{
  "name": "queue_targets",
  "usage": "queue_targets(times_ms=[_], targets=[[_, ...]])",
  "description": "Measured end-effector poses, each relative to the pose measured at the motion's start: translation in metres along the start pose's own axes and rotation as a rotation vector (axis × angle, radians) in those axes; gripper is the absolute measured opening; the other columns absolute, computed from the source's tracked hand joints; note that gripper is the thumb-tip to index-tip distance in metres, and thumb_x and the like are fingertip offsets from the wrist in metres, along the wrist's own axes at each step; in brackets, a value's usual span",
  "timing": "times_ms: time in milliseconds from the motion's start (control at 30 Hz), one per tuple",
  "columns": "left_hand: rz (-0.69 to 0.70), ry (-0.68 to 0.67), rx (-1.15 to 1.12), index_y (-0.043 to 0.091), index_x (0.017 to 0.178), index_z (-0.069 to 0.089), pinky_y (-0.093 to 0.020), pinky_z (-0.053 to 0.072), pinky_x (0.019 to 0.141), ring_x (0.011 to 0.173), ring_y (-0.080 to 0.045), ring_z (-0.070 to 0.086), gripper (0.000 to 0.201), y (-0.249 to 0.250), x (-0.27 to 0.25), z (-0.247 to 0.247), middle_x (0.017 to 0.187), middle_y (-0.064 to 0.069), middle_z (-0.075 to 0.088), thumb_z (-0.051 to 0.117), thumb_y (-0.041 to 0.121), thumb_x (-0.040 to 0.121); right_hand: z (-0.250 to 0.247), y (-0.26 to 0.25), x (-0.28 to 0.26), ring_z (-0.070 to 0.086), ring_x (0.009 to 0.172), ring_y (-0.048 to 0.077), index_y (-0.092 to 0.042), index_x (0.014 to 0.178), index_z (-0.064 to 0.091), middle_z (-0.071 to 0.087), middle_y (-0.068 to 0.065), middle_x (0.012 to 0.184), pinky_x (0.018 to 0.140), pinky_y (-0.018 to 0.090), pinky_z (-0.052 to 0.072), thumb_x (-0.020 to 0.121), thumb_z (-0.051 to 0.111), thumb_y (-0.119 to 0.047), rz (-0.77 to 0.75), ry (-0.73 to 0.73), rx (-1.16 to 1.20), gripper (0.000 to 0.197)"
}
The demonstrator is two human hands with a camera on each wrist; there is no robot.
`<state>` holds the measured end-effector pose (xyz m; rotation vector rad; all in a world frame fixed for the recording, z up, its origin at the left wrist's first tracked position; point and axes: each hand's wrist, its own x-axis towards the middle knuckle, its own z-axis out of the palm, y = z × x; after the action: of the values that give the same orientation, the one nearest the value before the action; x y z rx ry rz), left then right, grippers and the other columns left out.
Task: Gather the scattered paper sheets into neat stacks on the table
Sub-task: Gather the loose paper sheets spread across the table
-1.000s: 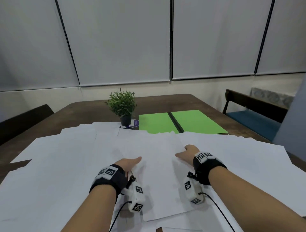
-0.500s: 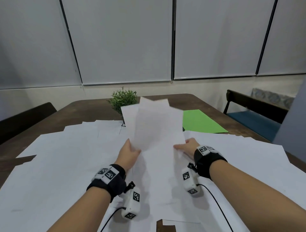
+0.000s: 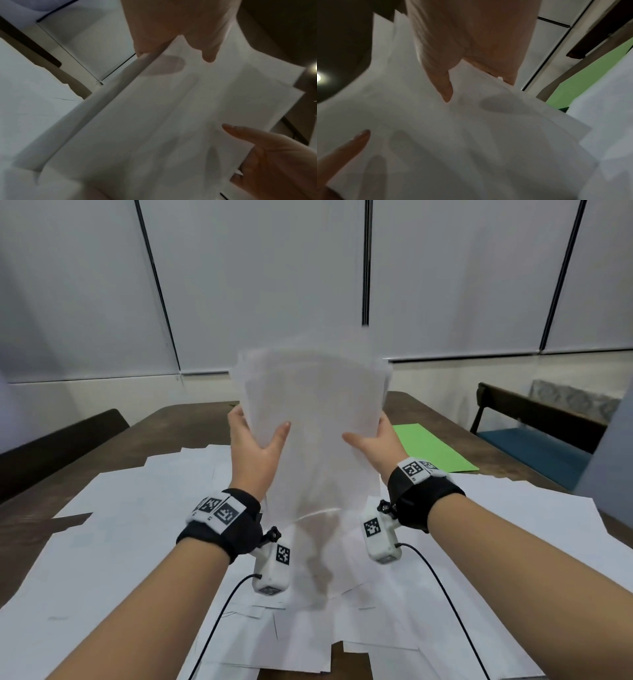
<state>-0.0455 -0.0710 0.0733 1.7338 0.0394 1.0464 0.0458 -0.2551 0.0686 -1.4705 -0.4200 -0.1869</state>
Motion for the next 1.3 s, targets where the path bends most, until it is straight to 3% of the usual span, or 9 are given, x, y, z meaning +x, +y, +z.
queue_targets(times_ms=[100,300,433,567,700,867,1000,1167,1300], targets=[[0.021,0.036,-0.054,0.014,0.133,0.029,-0.02,0.043,0.098,0.116,-0.01,0.052,0.064,-0.008,-0.001,-0.004,0.129,-0.002,0.05,0.071,0.023,0.084,-0.002,0.013,-0.003,0.063,0.103,0.019,-0.012,0.128,0.044,0.064,0.004,0.114,0.096,0.037,0.049,0.078,0.074,0.001,0.073,-0.03,-0.006,0.06],[0.091,0.033,-0.016,0.015,0.121,0.042,-0.017,0.048,0.085,0.101,-0.014,0.059,0.038,0.001,0.006,-0.002,0.112,0.001,0.059,0.061,0.011,0.09,0.002,0.008,0.0,0.065,0.1,0.023,-0.015,0.119,0.048,0.066,0.007,0.11,0.095,0.043,0.051,0.079,0.069,0.005,0.026,0.002,0.013,0.049],[0.113,0.09,-0.09,0.018,0.124,0.037,-0.007,0.043,0.087,0.109,-0.007,0.057,0.053,0.003,0.014,-0.002,0.121,0.001,0.055,0.071,0.018,0.084,0.006,-0.003,0.004,0.065,0.096,0.018,-0.015,0.115,0.049,0.066,0.002,0.105,0.09,0.033,0.052,0.081,0.067,0.006,-0.008,-0.024,0.072,0.044],[-0.003,0.087,-0.108,0.018,0.128,0.031,-0.022,0.045,0.094,0.114,-0.011,0.055,0.066,-0.019,0.007,-0.005,0.127,-0.003,0.05,0.075,0.031,0.08,0.008,0.01,-0.002,0.064,0.105,0.02,-0.012,0.124,0.051,0.067,0.006,0.112,0.096,0.039,0.051,0.074,0.079,-0.007,0.082,-0.095,0.001,0.058],[-0.132,0.016,-0.087,0.011,0.127,0.034,-0.013,0.044,0.081,0.098,-0.007,0.058,0.053,-0.033,-0.012,0.005,0.113,0.005,0.056,0.066,0.025,0.088,0.005,0.021,-0.008,0.065,0.097,0.022,-0.019,0.106,0.059,0.069,0.005,0.103,0.095,0.046,0.05,0.074,0.074,-0.007,0.078,-0.064,-0.065,0.038],[0.036,0.064,-0.038,0.008,0.123,0.04,-0.013,0.045,0.081,0.1,-0.016,0.059,0.033,-0.012,-0.003,0.027,0.111,-0.003,0.06,0.054,0.013,0.094,0.002,-0.007,0.005,0.065,0.088,0.024,-0.022,0.088,0.059,0.069,0.003,0.091,0.09,0.046,0.053,0.077,0.065,0.003,-0.006,0.072,-0.016,0.028],[0.104,0.103,-0.052,0.006,0.124,0.039,-0.015,0.045,0.086,0.103,-0.016,0.057,0.036,0.01,0.01,0.038,0.115,-0.006,0.057,0.055,0.015,0.093,0.003,-0.032,0.017,0.067,0.098,0.028,-0.024,0.099,0.055,0.069,0.009,0.103,0.088,0.044,0.055,0.073,0.063,-0.005,-0.054,0.078,0.082,0.033],[-0.059,0.068,-0.05,0.011,0.13,0.031,-0.033,0.046,0.099,0.114,-0.018,0.054,0.053,-0.016,-0.002,0.027,0.126,-0.005,0.05,0.062,0.02,0.087,0.001,-0.017,0.016,0.064,0.1,0.027,-0.015,0.117,0.044,0.064,0.01,0.108,0.091,0.042,0.052,0.078,0.066,0.0,0.087,0.057,-0.044,0.047],[-0.308,-0.061,-0.032,0.013,0.135,0.026,-0.031,0.046,0.094,0.108,-0.016,0.056,0.054,-0.045,-0.03,0.01,0.126,-0.003,0.053,0.058,0.023,0.093,-0.004,0.035,-0.009,0.065,0.1,0.028,-0.012,0.112,0.053,0.066,0.013,0.113,0.092,0.045,0.052,0.079,0.07,-0.008,0.252,-0.015,-0.251,0.037]])
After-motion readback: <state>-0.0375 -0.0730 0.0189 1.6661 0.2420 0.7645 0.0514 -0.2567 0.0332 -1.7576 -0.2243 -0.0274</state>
